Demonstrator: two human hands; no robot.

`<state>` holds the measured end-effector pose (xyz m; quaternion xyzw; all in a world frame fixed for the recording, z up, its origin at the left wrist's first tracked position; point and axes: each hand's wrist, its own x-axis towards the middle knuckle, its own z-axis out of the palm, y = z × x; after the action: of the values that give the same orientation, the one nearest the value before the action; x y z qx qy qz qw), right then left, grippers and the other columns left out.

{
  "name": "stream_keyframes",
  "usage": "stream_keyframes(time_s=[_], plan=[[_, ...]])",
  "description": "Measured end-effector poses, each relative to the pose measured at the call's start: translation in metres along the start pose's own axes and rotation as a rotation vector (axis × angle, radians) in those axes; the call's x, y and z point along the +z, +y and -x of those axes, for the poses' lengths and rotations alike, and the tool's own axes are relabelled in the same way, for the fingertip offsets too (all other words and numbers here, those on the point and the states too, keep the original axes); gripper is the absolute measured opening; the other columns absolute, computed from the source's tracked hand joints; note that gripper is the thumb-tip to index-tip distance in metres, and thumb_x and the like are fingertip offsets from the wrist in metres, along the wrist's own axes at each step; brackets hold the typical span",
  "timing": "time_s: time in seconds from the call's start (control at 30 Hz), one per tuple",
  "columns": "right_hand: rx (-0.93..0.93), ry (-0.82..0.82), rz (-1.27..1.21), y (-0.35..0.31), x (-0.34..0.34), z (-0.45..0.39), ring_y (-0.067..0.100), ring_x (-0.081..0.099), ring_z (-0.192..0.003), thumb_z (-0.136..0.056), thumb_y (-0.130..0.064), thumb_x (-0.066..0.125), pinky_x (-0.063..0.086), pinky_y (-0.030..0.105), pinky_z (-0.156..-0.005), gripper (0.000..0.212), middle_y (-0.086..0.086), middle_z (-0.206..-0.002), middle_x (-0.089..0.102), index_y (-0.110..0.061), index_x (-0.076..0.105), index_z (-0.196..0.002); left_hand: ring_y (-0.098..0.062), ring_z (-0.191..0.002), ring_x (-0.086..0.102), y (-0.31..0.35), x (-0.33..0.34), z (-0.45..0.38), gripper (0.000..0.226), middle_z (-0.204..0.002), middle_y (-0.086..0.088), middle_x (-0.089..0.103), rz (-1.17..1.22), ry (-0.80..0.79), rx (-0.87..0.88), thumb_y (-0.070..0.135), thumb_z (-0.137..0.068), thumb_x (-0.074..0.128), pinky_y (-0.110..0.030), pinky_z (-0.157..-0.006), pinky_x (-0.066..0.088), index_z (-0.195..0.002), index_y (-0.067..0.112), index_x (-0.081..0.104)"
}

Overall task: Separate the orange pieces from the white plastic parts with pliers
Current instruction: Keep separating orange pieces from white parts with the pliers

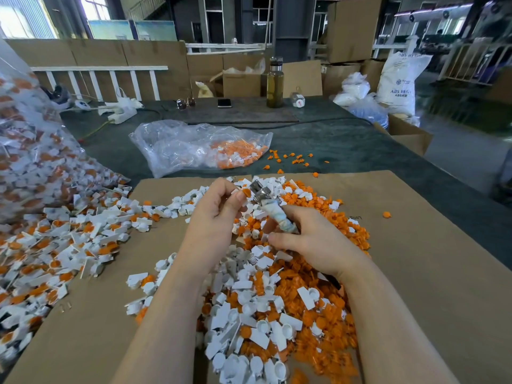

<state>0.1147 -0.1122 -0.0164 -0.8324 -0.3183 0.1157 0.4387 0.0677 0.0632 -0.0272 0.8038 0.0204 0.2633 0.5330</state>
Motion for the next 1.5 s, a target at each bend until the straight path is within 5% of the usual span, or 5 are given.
stream_keyframes(time_s=[0.77, 0.97, 1.13, 1.37, 1.5], plan=[[-0.026, 0.075, 0.207, 0.010, 0.017, -0.012, 0.015, 0.056, -0.068, -0.089, -0.017, 0.058, 0.048, 0.036, -0.059, 0.005, -0.001, -0.080, 0.060, -0.021, 0.059, -0.092, -0.009, -0.069, 0.053, 0.000, -0.002, -0.002, 0.021, -0.068, 0.011, 0.058, 0.017, 0.017, -0.125, 0.025, -0.102, 0.052, -0.021, -0.070, 0.046, -0.084, 0.016, 0.058], [-0.005, 0.226, 0.274, 0.015, 0.016, -0.012, 0.016, 0.058, -0.077, -0.088, -0.027, 0.060, 0.051, 0.040, -0.068, 0.008, -0.003, -0.085, 0.064, -0.019, 0.060, -0.092, -0.003, -0.062, 0.068, -0.009, -0.036, -0.009, 0.017, -0.074, 0.003, 0.075, 0.807, 0.492, -0.604, 0.027, -0.089, 0.068, -0.019, -0.060, 0.057, -0.097, 0.012, 0.070], [-0.033, 0.300, 0.299, 0.017, 0.014, -0.013, 0.012, 0.054, -0.068, -0.089, -0.026, 0.060, 0.045, 0.032, -0.056, 0.005, -0.006, -0.076, 0.059, -0.022, 0.057, -0.087, -0.004, -0.063, 0.072, -0.026, -0.067, -0.012, 0.017, -0.069, -0.002, 0.075, 1.403, 0.839, -0.700, 0.017, -0.099, 0.057, -0.020, -0.053, 0.056, -0.113, 0.011, 0.064], [-0.008, 0.307, 0.375, 0.023, 0.014, -0.014, 0.011, 0.053, -0.064, -0.089, -0.031, 0.060, 0.037, 0.027, -0.051, 0.011, -0.008, -0.072, 0.057, -0.024, 0.054, -0.083, -0.014, -0.070, 0.075, -0.037, -0.083, -0.009, 0.029, -0.080, -0.013, 0.076, 1.738, 1.068, -0.576, 0.012, -0.105, 0.042, -0.028, -0.046, 0.056, -0.128, 0.001, 0.056], [0.026, 0.340, 0.405, 0.026, 0.014, -0.016, 0.010, 0.053, -0.064, -0.090, -0.032, 0.058, 0.038, 0.025, -0.050, 0.011, -0.009, -0.072, 0.057, -0.025, 0.053, -0.084, -0.010, -0.074, 0.073, -0.036, -0.080, -0.007, 0.025, -0.091, -0.009, 0.076, 1.599, 0.957, -0.590, 0.012, -0.102, 0.049, -0.023, -0.051, 0.056, -0.125, 0.004, 0.057]])
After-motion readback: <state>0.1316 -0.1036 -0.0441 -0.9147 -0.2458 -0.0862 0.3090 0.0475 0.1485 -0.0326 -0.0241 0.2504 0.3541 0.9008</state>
